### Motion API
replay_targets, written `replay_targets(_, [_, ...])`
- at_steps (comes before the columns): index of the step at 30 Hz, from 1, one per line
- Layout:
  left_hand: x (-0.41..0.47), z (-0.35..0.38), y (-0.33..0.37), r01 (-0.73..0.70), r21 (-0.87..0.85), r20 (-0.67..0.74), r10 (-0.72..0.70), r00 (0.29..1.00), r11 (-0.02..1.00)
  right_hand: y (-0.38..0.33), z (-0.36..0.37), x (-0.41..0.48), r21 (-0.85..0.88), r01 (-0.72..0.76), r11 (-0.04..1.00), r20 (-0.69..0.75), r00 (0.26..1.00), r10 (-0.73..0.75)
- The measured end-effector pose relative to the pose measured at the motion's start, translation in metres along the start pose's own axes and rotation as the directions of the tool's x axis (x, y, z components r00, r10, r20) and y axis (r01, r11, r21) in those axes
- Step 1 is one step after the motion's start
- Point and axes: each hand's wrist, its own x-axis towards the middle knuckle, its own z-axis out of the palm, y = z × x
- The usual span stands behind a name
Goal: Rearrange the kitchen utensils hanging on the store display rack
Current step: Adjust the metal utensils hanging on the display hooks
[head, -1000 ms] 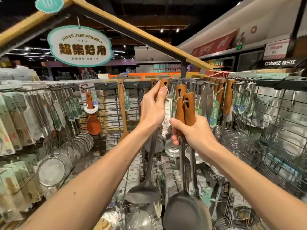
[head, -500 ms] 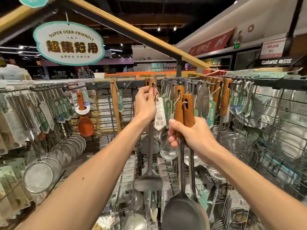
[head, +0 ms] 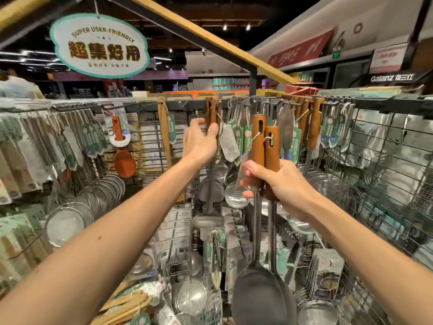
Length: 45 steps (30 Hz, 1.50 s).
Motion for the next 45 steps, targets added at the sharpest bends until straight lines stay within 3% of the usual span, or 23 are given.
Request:
replay_targets(2, [-0.025,-0.009,0.0,-0.055,-0.05,0.02,0.056,0.998,0.997,0.001,-0.001,-0.006,-0.054,-0.004,0.999,0.011,1.0,0.005])
replay_targets(5, [-0.066,-0.026,0.002,-0.081,-0.148,0.171,0.106,0.98,0.986,0.0,0.001,-0.02,-0.109,0.019,0.994,0.051,0.999,-0.013])
replay_targets(11, [-0.11,-0.043,0.005,-0.156,-0.187,0.313,0.21,0.926,0.97,0.001,0.027,-0.046,-0.152,0.05,0.987,0.126,0.992,-0.031])
replay_targets(15, [-0.121,-0.041,-0.006,-0.155,-0.248,0.234,0.215,0.948,0.956,0.005,0.041,-0.057,-0.144,0.1,0.984,0.12,0.989,-0.083])
replay_targets(20, [-0.135,-0.037,-0.023,-0.171,-0.164,0.199,0.202,0.959,0.972,0.009,0.054,-0.068,-0.092,0.045,0.995,0.141,0.989,-0.032])
replay_targets(25, [-0.136,-0.032,-0.03,-0.126,-0.139,0.078,0.138,0.987,0.982,0.006,0.049,-0.068,-0.029,-0.044,0.999,0.126,0.991,0.047])
replay_targets(31, [-0.119,-0.024,-0.023,-0.182,-0.098,0.017,0.184,0.983,0.978,-0.012,0.025,-0.045,-0.225,0.009,0.974,-0.035,0.999,-0.017])
replay_targets(39, [-0.073,-0.013,-0.017,-0.199,-0.095,-0.046,0.195,0.98,0.975,-0.025,0.015,-0.037,-0.073,-0.027,0.997,-0.112,0.994,0.019])
replay_targets(45, [-0.04,-0.002,0.006,-0.275,-0.114,-0.054,0.271,0.961,0.955,-0.033,0.016,-0.023,-0.022,-0.045,0.999,-0.063,0.997,0.043])
